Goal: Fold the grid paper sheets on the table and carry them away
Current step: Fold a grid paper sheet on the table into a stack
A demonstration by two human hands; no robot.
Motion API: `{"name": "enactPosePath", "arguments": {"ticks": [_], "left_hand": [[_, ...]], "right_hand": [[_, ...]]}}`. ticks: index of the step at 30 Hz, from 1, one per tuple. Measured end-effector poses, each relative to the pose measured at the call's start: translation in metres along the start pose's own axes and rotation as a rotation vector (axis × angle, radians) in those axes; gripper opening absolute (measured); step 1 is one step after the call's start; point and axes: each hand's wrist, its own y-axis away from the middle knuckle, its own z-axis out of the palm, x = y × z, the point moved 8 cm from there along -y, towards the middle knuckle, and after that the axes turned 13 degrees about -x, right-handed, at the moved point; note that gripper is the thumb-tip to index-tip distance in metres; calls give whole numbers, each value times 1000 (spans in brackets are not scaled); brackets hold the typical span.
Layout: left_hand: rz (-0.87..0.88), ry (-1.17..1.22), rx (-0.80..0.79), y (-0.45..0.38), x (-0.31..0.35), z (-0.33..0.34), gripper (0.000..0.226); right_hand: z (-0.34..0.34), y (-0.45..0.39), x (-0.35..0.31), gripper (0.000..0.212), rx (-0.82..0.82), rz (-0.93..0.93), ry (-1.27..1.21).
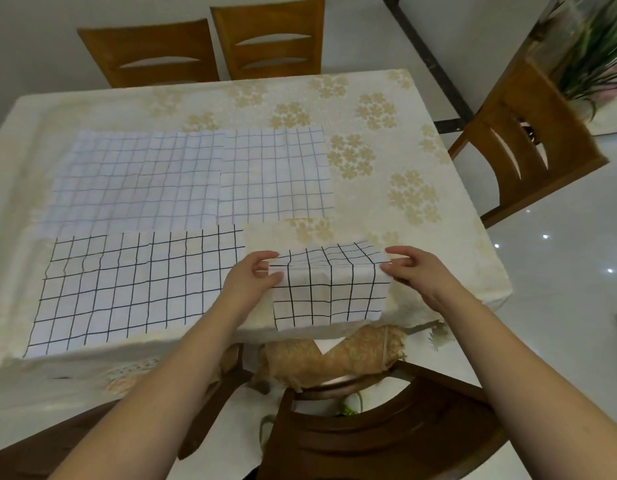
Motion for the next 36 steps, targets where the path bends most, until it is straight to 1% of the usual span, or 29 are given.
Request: {"name": "enactPosePath", "arguments": {"ticks": [4,7,11,15,17,19,22,25,27,29,31,33,35,36], "left_hand": [[110,-269,-10,1,28,-16,30],[184,-414,63,0,48,-29,27],[270,-564,98,-3,67,-33,20],[323,-652,225,-3,76,-46,13],[296,-702,235,-7,82,-50,13],[228,-756,197,-14,89,-52,16],[168,-697,132,-23,99,-56,21],[183,-631,165,-22,109,-64,22],[215,-489,178,-17,112,-69,21],[244,-330,171,-10,109,-70,20],[277,-262,181,-3,101,-67,19],[293,-250,202,3,83,-60,19],[280,-195,167,6,55,-44,23],[243,-159,139,7,38,-35,26]], "right_hand": [[8,14,-39,32,33,-168,347],[13,22,-60,24,117,-274,534],[18,30,-81,10,196,-393,637],[21,31,-94,6,209,-404,702],[22,29,-98,10,214,-390,735],[21,24,-102,16,215,-349,730],[22,19,-109,14,189,-336,594],[23,22,-117,14,171,-399,434],[25,27,-119,15,161,-444,368],[26,34,-116,15,165,-468,357],[27,41,-105,15,195,-461,392],[31,45,-85,15,200,-437,387],[39,45,-57,17,175,-376,319],[43,43,-39,18,160,-336,276]]}}
